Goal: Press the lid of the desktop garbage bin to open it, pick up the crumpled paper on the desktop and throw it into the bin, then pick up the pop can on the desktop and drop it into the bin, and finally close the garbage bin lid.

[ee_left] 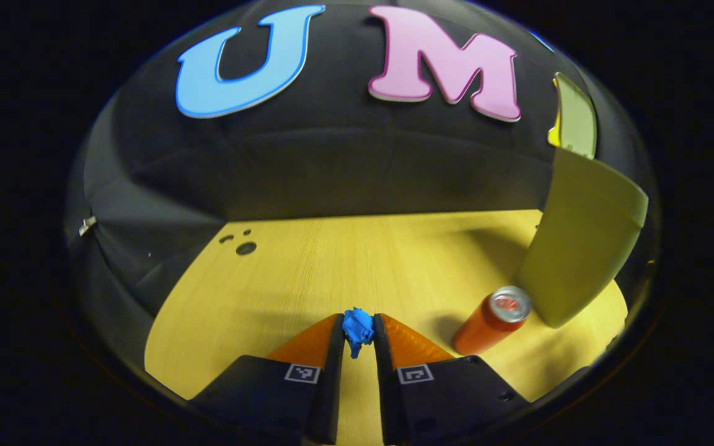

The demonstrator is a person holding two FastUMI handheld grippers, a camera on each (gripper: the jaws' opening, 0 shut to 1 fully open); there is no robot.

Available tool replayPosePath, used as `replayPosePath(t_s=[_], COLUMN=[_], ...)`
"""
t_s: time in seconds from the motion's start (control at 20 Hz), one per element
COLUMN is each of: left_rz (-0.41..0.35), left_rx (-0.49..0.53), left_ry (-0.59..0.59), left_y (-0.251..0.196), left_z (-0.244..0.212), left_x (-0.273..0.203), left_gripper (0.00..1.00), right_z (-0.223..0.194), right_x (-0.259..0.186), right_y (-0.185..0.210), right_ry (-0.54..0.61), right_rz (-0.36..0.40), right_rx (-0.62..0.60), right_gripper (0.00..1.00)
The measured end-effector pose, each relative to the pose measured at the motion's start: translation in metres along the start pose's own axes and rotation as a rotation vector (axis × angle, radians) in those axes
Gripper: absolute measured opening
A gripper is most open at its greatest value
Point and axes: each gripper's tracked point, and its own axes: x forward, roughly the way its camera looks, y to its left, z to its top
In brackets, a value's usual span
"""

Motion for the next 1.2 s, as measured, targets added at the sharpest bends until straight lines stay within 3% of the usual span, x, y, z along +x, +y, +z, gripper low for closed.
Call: replayPosePath(t_s=[0.25, 0.7, 0.9, 1.2], left_rz=[-0.115, -0.45, -0.544, -0.632], left_rx=[0.064, 0.155, 0.215, 0.17], left_ry=[-0.128, -0.272, -0.29, -0.225], left_y=[-0.063, -0.235, -0.289, -0.339], left_z=[0.078, 0.163, 0.17, 0.145], left_x=[-0.048, -0.094, -0.092, -0.069], left_gripper=[0.29, 0.3, 0.31, 0.31], right_z=[0.006, 0.007, 0.007, -0.002], right_x=[-0.006, -0.014, -0.018, -0.02], right_y=[-0.013, -0.052, -0.072, -0.089], right_ry=[-0.038, -0.071, -0.081, -0.062], right_rz=[-0.002, -0.047, -0.082, -0.104], right_rx=[0.027, 0.05, 0.081, 0.128], right_gripper=[0.99, 0.99, 1.0, 0.99])
